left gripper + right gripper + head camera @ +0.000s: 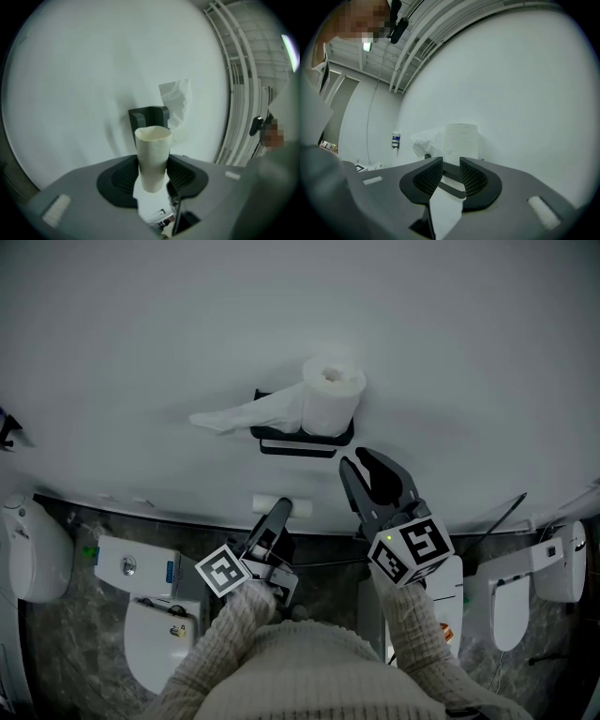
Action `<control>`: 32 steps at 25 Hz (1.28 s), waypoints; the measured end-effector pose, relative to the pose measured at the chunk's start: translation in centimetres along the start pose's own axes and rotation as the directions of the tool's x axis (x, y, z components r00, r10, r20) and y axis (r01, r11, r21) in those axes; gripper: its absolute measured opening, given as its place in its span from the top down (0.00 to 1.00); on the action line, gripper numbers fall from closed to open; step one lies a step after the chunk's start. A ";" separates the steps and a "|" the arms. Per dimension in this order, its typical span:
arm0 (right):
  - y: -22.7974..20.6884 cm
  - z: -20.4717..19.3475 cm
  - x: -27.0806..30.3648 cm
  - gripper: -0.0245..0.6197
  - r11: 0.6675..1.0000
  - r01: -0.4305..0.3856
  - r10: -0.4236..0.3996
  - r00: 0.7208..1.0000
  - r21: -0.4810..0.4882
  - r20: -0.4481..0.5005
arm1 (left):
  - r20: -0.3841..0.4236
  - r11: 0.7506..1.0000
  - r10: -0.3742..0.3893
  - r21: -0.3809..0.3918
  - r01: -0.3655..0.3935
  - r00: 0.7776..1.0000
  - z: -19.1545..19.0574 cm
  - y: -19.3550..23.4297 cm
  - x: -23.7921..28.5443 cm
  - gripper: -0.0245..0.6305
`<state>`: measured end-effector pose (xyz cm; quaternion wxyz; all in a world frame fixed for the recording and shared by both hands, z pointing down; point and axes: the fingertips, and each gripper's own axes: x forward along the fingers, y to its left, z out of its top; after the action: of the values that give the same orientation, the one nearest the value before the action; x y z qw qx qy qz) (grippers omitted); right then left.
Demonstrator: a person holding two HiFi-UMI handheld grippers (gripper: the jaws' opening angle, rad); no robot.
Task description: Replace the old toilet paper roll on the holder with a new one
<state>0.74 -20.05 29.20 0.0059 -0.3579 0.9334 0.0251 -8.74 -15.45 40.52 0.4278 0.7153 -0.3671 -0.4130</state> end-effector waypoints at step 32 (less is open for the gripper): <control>-2.5 3.7 7.4 0.40 0.999 -0.006 0.006 1.000 -0.046 0.006 | -0.007 1.000 -0.019 -0.020 0.018 1.000 0.8 0.3 1.3 0.70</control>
<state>-3.13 -26.63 25.22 0.0004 -0.3550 0.9337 0.0474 -9.00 -16.99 40.21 0.4324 0.7160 -0.3548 -0.4178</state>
